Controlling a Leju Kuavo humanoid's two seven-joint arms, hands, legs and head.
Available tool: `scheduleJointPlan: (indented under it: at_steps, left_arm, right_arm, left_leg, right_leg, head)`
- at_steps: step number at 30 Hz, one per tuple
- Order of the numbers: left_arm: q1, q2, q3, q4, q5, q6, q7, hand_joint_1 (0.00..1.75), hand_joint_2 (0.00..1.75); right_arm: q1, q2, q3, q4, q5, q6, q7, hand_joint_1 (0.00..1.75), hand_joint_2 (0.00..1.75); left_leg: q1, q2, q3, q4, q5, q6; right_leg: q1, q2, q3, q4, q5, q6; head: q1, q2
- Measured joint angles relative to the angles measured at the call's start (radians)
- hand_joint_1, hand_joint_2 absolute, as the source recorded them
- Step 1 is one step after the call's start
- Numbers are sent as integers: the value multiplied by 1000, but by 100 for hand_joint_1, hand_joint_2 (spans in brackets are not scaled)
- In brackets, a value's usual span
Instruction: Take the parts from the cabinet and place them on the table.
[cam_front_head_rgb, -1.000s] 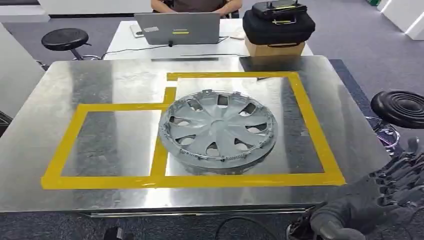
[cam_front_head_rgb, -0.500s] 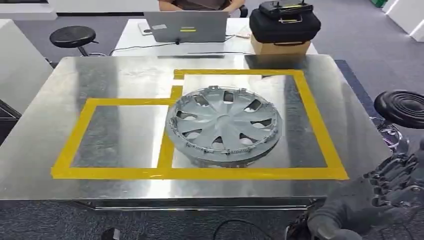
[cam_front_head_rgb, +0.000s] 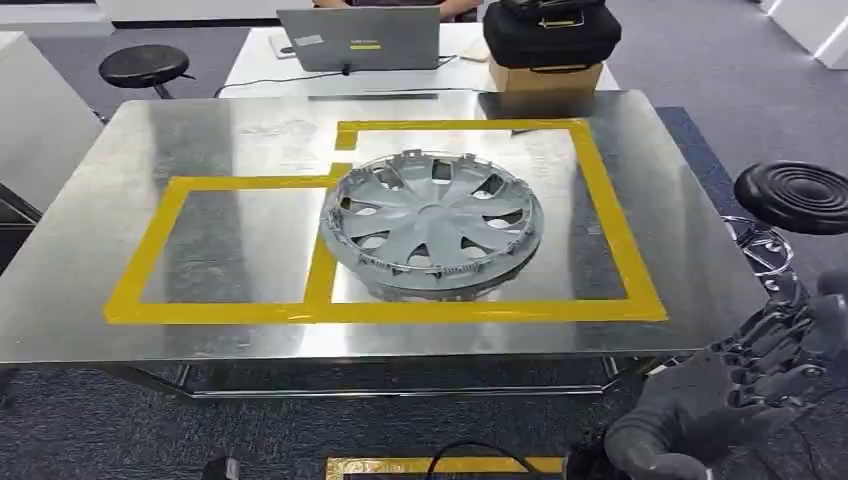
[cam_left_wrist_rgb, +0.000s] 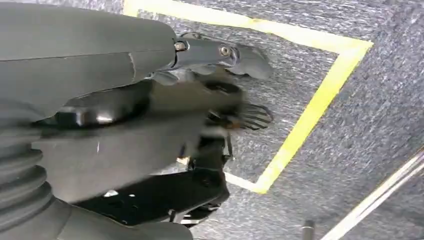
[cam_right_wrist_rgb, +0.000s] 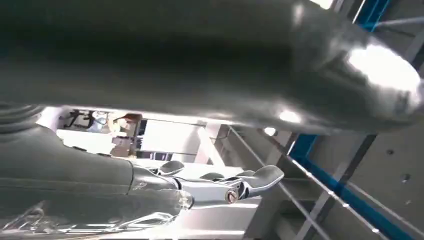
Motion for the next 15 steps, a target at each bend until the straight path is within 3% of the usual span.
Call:
scheduleJointPlan:
  at_steps: [3, 4, 5, 7, 8, 9, 10, 12, 13, 14, 15]
  left_arm:
    - [6, -2, 0, 0, 0, 1, -2, 0, 175]
    - [5, -2, 0, 0, -1, 1, -2, 0, 175]
    - [5, -2, 0, 0, -1, 1, -2, 0, 175]
    - [5, -2, 0, 0, -1, 0, -2, 0, 175]
    - [6, -2, 0, 0, -1, 0, -2, 0, 175]
    - [6, -2, 0, 0, -1, 0, -2, 0, 175]
    - [6, -2, 0, 0, -1, 0, -2, 0, 175]
    - [6, -3, 0, 0, -1, 0, -2, 0, 175]
    - [5, -3, 0, 0, -1, 0, -2, 0, 175]
    - [5, -2, 0, 0, -1, 0, -2, 0, 175]
    - [6, -1, 0, 0, -1, 0, -3, 0, 175]
  right_arm:
    - [0, -1, 0, 0, 0, 0, 0, 0, 0]
    - [0, -1, -1, 0, 0, 0, 0, 0, 0]
    - [0, -2, -1, 0, 1, 0, 0, 0, 0]
    - [0, -3, -1, 0, 0, 0, 0, 0, 0]
    - [0, -3, -1, 0, 1, 0, 0, 0, 0]
    - [0, -3, -1, 0, 1, 0, 0, 0, 0]
    - [0, -4, -1, 0, 1, 0, 0, 0, 0]
    - [0, -4, -1, 0, 1, 0, 0, 0, 0]
    - [0, -4, -1, 0, 1, 0, 0, 0, 0]
    - [-1, -4, -1, 0, 1, 0, 0, 0, 0]
    - [-1, -4, 0, 0, 1, 0, 0, 0, 0]
  left_leg:
    - [-2, 2, -17, -4, 24, 21]
    - [2, 6, -26, -5, 34, 27]
    - [2, 6, -38, -5, 43, 36]
    - [2, 8, -66, -4, 67, 39]
    - [2, 9, -81, -3, 77, 38]
    - [2, 10, -95, -3, 89, 37]
    - [2, 10, -108, -2, 99, 36]
    - [4, 10, -134, 1, 118, 29]
    - [4, 9, -143, 4, 128, 24]
    - [-1, 7, -149, 7, 134, 17]
    - [-3, 6, -151, 11, 142, 13]
  right_leg:
    - [-4, 0, -6, -11, 27, 15]
    - [-5, 2, -17, -1, 6, 20]
    - [-6, 1, -33, 38, -50, 26]
    - [-8, 0, -79, 206, -169, 37]
    - [-8, 0, -94, 275, -197, 39]
    - [-8, 0, -92, 312, -196, 41]
    - [-9, 0, -69, 304, -171, 42]
    - [-10, 0, 33, 183, -100, 41]
    - [-13, 0, 112, 78, -94, 42]
    - [-15, 2, 177, -11, -131, 44]
    - [-12, 10, 194, -44, -137, 31]
  head:
    - [-1, 0]
    - [-4, 0]
    - [3, 0]
    - [3, 0]
    - [3, 0]
    - [3, 0]
    - [3, 0]
    - [3, 0]
    - [3, 0]
    - [4, 0]
    - [1, 0]
